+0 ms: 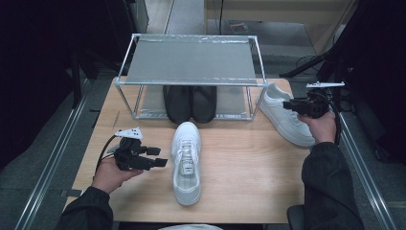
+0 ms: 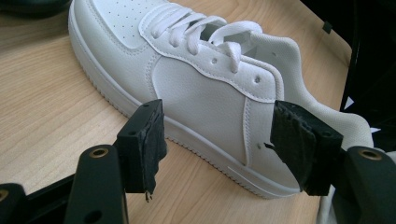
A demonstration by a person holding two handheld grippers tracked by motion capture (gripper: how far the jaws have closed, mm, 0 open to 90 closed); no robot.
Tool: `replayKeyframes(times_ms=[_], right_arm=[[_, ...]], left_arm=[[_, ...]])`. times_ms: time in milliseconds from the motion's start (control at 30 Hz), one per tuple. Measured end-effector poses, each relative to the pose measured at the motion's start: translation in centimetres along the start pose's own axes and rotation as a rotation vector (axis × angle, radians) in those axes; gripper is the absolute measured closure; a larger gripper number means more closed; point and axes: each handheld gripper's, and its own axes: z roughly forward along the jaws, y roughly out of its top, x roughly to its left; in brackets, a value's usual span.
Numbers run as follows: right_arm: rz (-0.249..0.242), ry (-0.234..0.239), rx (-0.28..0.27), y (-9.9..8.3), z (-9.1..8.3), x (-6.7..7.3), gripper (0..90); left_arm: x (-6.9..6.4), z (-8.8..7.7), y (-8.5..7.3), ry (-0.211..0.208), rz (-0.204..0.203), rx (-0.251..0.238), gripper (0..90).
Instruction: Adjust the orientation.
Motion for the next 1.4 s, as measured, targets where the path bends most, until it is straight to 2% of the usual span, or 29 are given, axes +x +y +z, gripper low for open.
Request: replayKeyframes(times_ms=[133,233,267,300,400,433,533,633,767,833,867,967,1167,1200,1400], right_arm=[[-0.003,-0.013,0.017,0.7,1.2,-0.5,59.4],[-0.011,-0.042,0.051,1.0,2.5,-0.6,57.1],[-0.003,-0.036,0.083,1.0,3.6,-0.7,57.7],[-0.003,-0.036,0.083,1.0,3.6,-0.7,57.7],[0.0,-0.028,0.151,0.3,5.3,-0.8,56.5],[-0.015,-0.024,0.17,0.0,5.9,-0.7,58.0],[-0.013,-0.001,0.153,-0.5,6.4,-0.6,63.2],[-0.026,-0.006,0.151,-0.5,6.2,-0.5,72.1],[0.004,-0.004,0.158,-0.4,5.8,-0.5,81.9],[0.014,-0.019,0.158,-0.4,5.6,-0.6,83.2],[0.043,-0.018,0.157,-0.4,5.2,-0.9,83.6],[0.068,-0.011,0.148,-0.4,4.8,-1.1,83.6],[0.062,-0.018,0.187,-0.6,3.8,-0.6,83.4],[0.064,-0.017,0.188,-0.7,3.7,-0.5,83.3],[0.091,-0.005,0.177,-1.3,1.8,0.4,83.1]], left_arm=[[0.1,0.0,-0.1,0.007,-0.001,0.005,35.5],[0.0,0.1,-0.1,0.023,0.003,0.013,35.5],[-0.1,0.1,-0.1,0.029,0.008,0.02,35.4],[-0.1,0.2,-0.1,0.029,0.007,0.017,35.4],[-0.3,0.3,-0.1,0.02,0.015,0.023,35.4],[-0.3,0.4,-0.1,0.02,0.015,0.024,35.4],[-0.3,0.4,-0.1,0.019,0.018,0.027,35.4],[-0.3,0.3,-0.2,0.023,0.014,0.027,35.4],[-0.4,-0.1,-0.2,0.033,0.015,0.007,35.4],[-0.3,-0.2,-0.2,0.038,0.015,0.0,35.4],[-0.3,-0.2,-0.2,0.04,0.012,-0.002,35.4],[-0.2,-0.1,-0.1,0.036,0.012,0.004,35.4],[0.2,-0.1,0.2,0.02,0.018,0.011,35.0],[0.2,-0.1,0.2,0.018,0.012,0.006,34.9],[0.1,0.2,0.8,0.002,0.036,0.013,34.3]])
